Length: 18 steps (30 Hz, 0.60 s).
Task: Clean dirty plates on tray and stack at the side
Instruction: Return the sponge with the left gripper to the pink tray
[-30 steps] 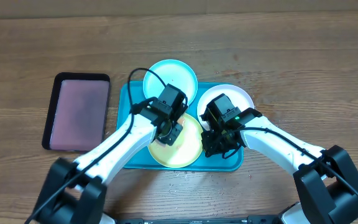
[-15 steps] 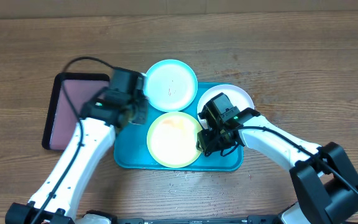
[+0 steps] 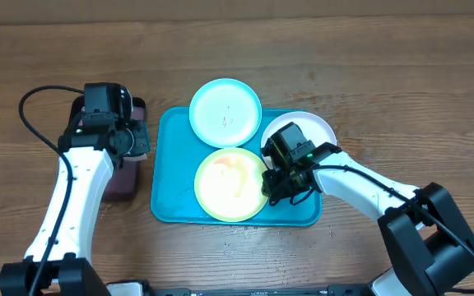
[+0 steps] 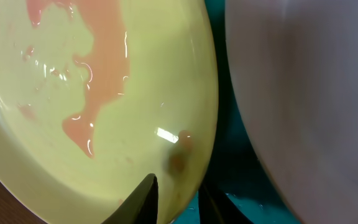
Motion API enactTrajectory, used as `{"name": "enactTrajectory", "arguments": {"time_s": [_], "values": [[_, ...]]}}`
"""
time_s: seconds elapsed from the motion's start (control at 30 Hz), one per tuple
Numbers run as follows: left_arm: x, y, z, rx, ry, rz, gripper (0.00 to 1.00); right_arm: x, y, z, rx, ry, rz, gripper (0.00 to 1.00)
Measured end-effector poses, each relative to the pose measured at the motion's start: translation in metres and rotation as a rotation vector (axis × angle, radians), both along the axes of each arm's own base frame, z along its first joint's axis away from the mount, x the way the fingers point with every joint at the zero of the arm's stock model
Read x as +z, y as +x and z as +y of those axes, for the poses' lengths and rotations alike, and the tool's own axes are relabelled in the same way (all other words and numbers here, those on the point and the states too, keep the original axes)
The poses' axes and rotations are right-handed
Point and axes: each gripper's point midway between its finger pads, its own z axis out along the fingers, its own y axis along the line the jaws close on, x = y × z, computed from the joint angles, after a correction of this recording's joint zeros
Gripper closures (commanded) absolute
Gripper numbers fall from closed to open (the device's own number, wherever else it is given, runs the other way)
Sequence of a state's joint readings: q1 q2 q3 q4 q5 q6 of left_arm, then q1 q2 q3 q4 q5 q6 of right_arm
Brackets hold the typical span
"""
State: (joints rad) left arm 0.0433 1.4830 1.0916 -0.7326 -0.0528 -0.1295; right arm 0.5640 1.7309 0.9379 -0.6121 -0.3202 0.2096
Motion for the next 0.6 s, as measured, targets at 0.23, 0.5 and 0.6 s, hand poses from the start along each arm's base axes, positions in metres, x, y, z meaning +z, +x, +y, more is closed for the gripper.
{"name": "enactTrajectory", "arguments": {"time_s": [0.23,0.5,0.6], "values": [[-0.005,0.000,-0.003,-0.007,-0.014,0.014,0.96,-0.005,-0.005,0.011,0.035,-0.014,-0.020,0.92],[-0.005,0.000,-0.003,-0.007,-0.014,0.015,0.96,-0.002,0.002,0.017,0.031,-0.003,-0.039,0.96],[-0.005,0.000,-0.003,-0.007,-0.014,0.015,0.96,-0.002,0.001,0.014,0.030,-0.015,-0.032,0.96]]}}
